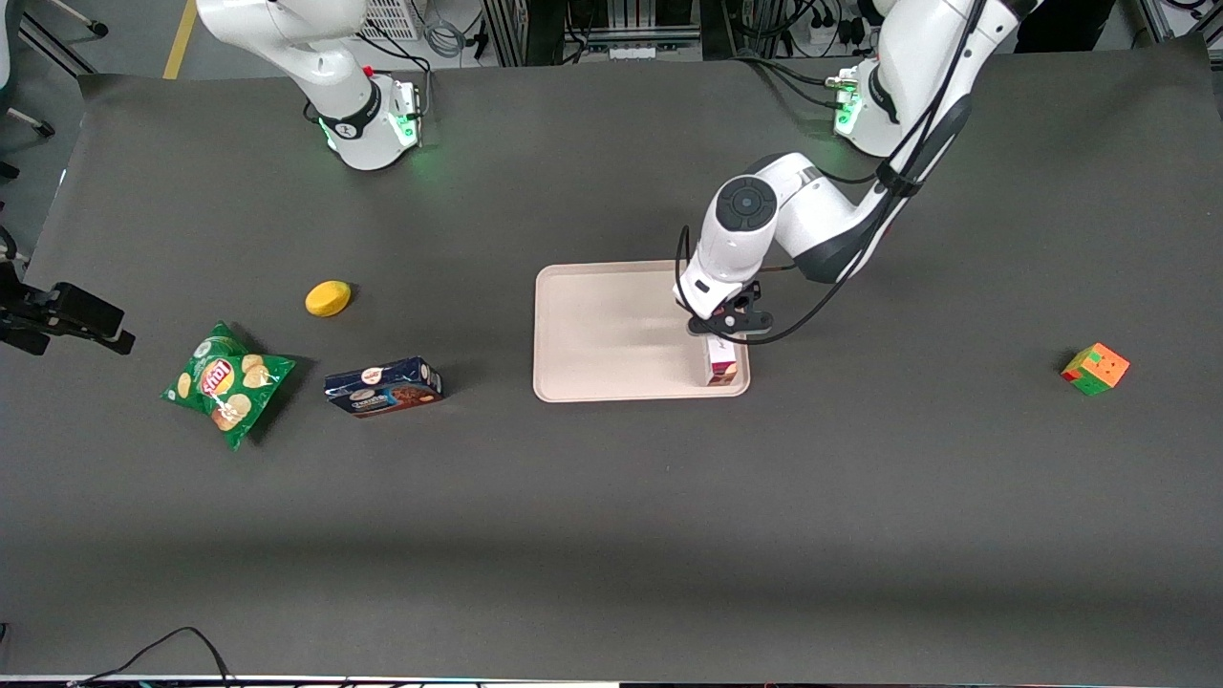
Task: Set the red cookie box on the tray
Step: 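Lower the cookie box onto the tray and open the left gripper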
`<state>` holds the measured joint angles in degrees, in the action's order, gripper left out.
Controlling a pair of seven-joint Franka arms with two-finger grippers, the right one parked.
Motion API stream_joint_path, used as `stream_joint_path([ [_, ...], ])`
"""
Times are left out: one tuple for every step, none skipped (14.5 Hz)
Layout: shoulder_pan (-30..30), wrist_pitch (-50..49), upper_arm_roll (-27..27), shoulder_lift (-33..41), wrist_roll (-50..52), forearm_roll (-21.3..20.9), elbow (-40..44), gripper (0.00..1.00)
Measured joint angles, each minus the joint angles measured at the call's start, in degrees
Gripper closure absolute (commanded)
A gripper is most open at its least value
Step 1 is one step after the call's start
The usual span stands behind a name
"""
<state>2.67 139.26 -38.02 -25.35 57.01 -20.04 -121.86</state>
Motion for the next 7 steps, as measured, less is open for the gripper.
stream_joint_path([
  [0.0, 0.1, 0.0, -0.4, 0.2, -0.4, 0.0, 0.70],
  [0.0, 0.1, 0.0, -0.6, 0.4, -0.8, 0.0, 0.66],
  [0.1, 0.1, 0.0, -0.6, 0.6, -1.0, 0.0, 0.62],
  [0.1, 0.1, 0.0, -0.6, 0.7, -1.1, 0.0, 0.59],
  [0.1, 0.1, -0.1, -0.6, 0.8, -1.4, 0.0, 0.50],
  [0.1, 0.1, -0.1, -0.7, 1.0, -1.7, 0.0, 0.42],
  [0.1, 0.3, -0.1, -0.7, 1.1, -1.8, 0.0, 0.34],
])
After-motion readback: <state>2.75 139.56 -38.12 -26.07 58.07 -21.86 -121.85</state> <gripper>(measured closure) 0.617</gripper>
